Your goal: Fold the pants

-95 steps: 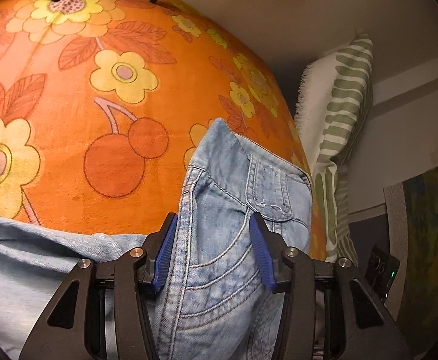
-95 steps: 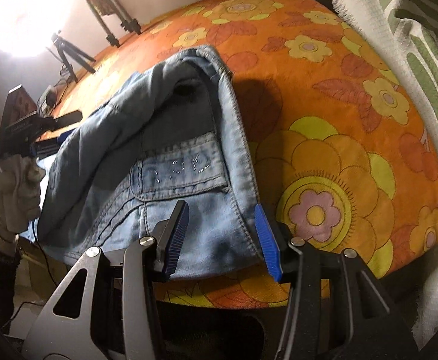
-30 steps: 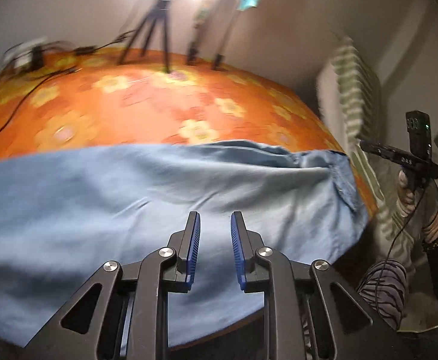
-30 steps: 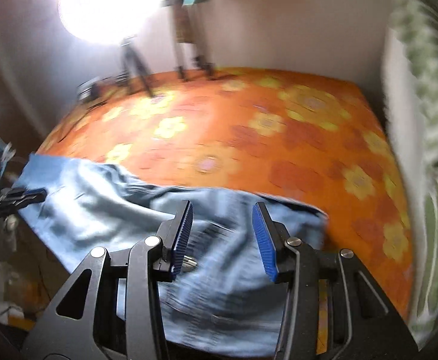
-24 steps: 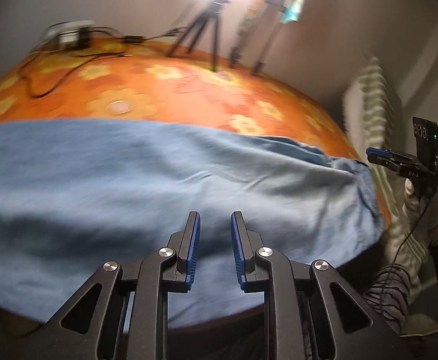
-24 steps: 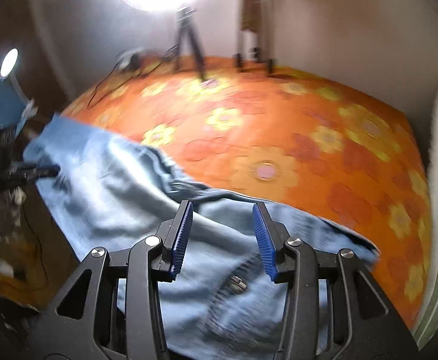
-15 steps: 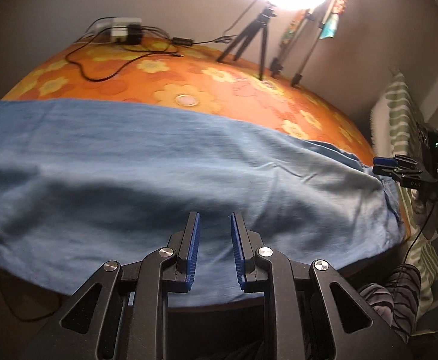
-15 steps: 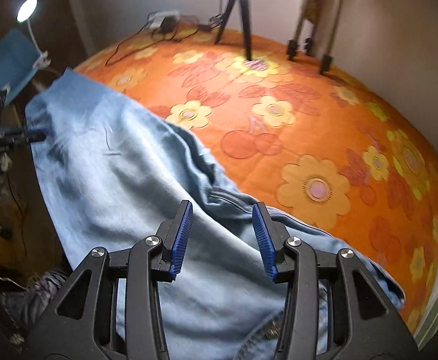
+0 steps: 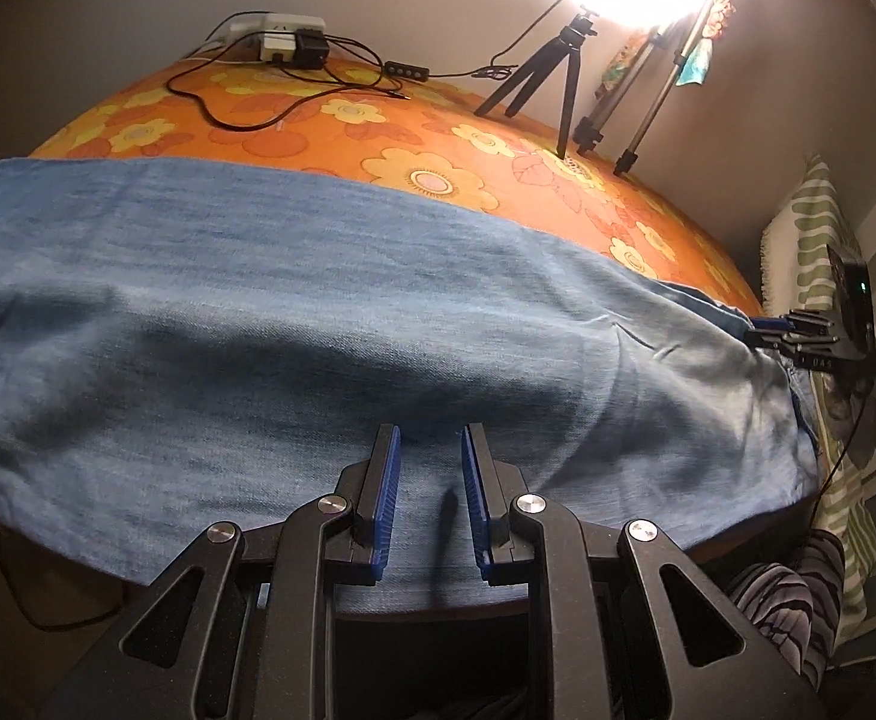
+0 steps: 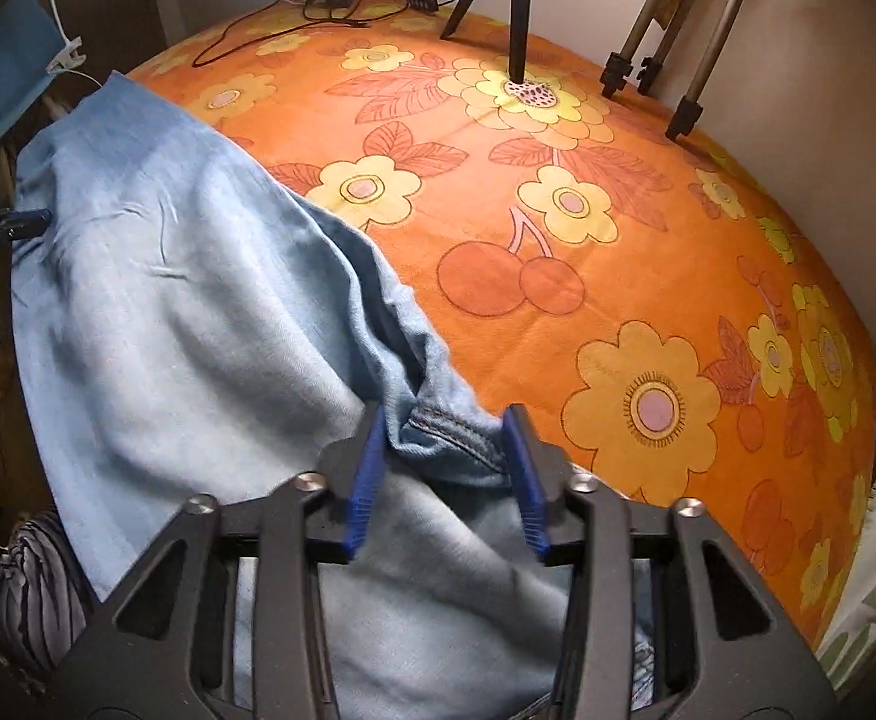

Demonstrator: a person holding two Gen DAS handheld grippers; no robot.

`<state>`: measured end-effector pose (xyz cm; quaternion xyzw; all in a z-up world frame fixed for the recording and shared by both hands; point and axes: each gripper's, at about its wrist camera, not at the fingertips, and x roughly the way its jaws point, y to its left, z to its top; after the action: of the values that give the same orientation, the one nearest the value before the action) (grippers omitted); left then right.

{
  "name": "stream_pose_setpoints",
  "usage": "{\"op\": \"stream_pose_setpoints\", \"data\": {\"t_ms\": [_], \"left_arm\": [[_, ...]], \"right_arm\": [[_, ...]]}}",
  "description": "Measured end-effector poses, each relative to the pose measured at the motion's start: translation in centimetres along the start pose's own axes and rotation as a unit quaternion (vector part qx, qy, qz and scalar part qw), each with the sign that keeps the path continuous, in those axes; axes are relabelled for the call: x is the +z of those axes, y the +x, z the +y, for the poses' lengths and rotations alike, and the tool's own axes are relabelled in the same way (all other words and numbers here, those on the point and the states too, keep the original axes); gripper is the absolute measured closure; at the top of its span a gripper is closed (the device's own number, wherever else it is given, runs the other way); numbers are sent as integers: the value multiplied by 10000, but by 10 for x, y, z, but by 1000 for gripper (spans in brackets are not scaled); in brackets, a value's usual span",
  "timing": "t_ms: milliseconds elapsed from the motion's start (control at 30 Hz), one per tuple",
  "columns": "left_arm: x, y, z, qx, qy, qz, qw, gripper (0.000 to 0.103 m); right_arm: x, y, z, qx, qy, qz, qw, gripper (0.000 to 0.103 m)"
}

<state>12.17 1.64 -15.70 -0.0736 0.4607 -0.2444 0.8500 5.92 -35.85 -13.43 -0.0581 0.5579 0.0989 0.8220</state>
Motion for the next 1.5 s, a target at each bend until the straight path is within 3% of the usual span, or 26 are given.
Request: {"op": "stream_pose_setpoints", "data": {"t_ms": [133,233,400,633,767,900,967,1200,1333,1500], "left_arm": [[1,0,3,-78,-31,-14,10000,84],[1,0,5,-139,-84,-30,9999,84],[0,-1,5,-150,-71,-55,9998,84],[-1,-3,3,-94,5,-24,10000,84],[0,-10,3,118,78,-68,9999,84],[3,-27,12,77,-184,-266,9994,84],[3,-35,12,80,-188,-339,9992,84],[3,-58,5,70,-130,-597,9981,84],[-2,-68,7,101,-225,-677,9974,84],[-12,-79,13,151,-417,-718,9964,84]], "right_arm": [[7,0,-9,129,70,34,9999,88],[15,1,-13,-55,50,20,10000,93],[42,0,-27,-729,-92,-163,9972,96],[63,56,-31,-1185,-444,350,9913,97],[61,53,-33,-1227,-310,310,9915,96],[57,20,-40,-1215,-33,18,9926,75],[46,-5,-47,-1182,233,-211,9925,64],[-33,-78,-86,-1129,1442,-572,9814,62],[-100,-110,-112,-1192,2215,-736,9650,52],[-179,-117,-137,-1120,3122,-638,9412,51]]}}
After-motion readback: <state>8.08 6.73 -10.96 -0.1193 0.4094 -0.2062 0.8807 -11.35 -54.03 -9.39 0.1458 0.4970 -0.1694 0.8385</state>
